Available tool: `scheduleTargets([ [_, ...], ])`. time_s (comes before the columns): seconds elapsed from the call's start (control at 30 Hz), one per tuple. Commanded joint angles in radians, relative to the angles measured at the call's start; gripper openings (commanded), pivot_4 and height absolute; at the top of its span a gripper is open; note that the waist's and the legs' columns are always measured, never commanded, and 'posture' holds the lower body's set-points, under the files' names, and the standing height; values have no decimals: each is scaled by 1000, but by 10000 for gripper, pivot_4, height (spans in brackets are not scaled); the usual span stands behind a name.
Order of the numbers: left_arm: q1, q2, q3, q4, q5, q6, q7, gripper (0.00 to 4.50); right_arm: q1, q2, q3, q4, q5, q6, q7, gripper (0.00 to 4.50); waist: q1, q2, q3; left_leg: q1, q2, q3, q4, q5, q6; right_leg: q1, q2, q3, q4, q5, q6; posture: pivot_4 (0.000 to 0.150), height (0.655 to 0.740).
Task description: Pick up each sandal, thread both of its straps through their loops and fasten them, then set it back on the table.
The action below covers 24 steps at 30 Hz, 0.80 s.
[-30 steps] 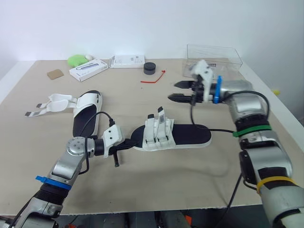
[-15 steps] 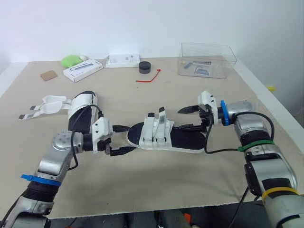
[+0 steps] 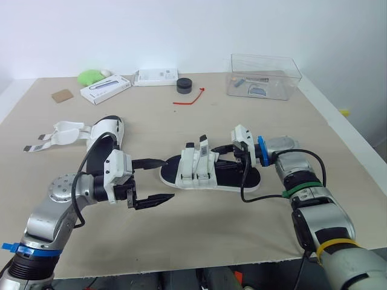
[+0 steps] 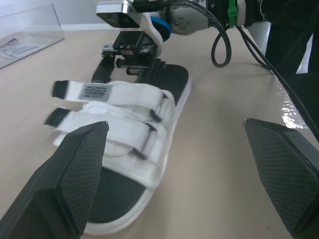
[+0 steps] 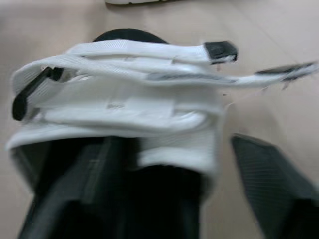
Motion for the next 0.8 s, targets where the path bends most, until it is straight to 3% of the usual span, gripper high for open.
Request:
scheduleTargets([
  [0.03,11,8,28,-40,-11,-7,15,45000,2,5,-9,-25,15,15,18,15721,0,0,0,0,0,0,0,0,0,0,0,0,0,0,0,1500,7400],
  [0.07,13,9,27,-42,-11,-8,16,45000,4,7,-10,-31,19,23,22,9205,0,0,0,0,0,0,0,0,0,0,0,0,0,0,0,1500,7400],
  [0.13,17,11,25,-40,-7,-11,15,45000,9,6,-11,-41,23,33,31,1790,0,0,0,0,0,0,0,0,0,0,0,0,0,0,0,1500,7400],
  [0.17,18,12,24,-39,-4,-13,14,45000,11,5,-11,-46,24,36,32,775,0,0,0,0,0,0,0,0,0,0,0,0,0,0,0,1500,7400],
  [0.33,10,6,12,-20,12,-19,15,45000,30,9,-30,-94,46,92,3,775,0,0,0,0,0,0,0,0,-1,0,0,0,0,0,0,1500,7400],
  [0.53,8,-8,10,-6,28,-23,37,45000,55,-3,-172,-281,168,384,-201,775,1,0,0,-1,0,0,0,0,-1,0,0,0,0,0,0,1500,7400],
  [0.8,-5,-32,-10,18,55,-44,60,45000,242,103,-470,-701,201,654,-954,775,7,0,0,-3,-1,-3,0,0,-4,-1,-1,-2,0,0,0,1500,7400],
])
